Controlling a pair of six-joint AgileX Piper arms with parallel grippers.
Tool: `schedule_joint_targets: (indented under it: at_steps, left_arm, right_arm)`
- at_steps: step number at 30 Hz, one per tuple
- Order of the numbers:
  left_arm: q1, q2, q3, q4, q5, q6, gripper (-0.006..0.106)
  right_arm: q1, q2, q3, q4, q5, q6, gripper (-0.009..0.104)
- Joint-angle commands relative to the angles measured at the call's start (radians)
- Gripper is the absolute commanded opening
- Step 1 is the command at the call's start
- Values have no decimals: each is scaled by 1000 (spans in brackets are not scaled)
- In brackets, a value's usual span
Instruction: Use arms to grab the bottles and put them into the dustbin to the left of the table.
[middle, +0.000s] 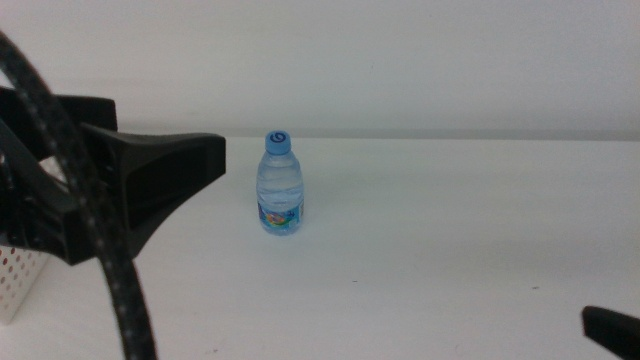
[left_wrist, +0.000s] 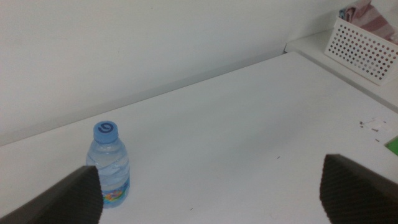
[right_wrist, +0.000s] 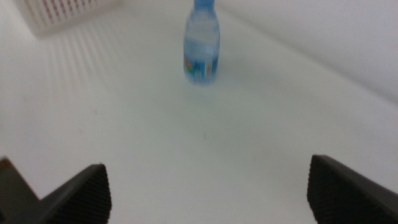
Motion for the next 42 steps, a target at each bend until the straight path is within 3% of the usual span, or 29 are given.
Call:
schedule_joint_targets:
  at_steps: [1,8,16,29,42]
  left_arm:
    - [-5,-3,5,-2,-19,-4,94]
    - [-5,-3,5,-2,-19,-4,94]
    - [-5,-3,5,-2,-19,-4,94]
    - [-5,-3,5,-2,-19,-4,94]
    - [-5,-1,6,97,-53,-8,94]
  right_arm:
    - [0,-45,9,0,-54,-19,83]
    - [0,-138,43,0,-104,-27,83]
    - [0,-172,79,101,-125,-59,83]
    - [0,-172,79,89,-125,-41,83]
    - [0,-172,79,89,-125,-41,83]
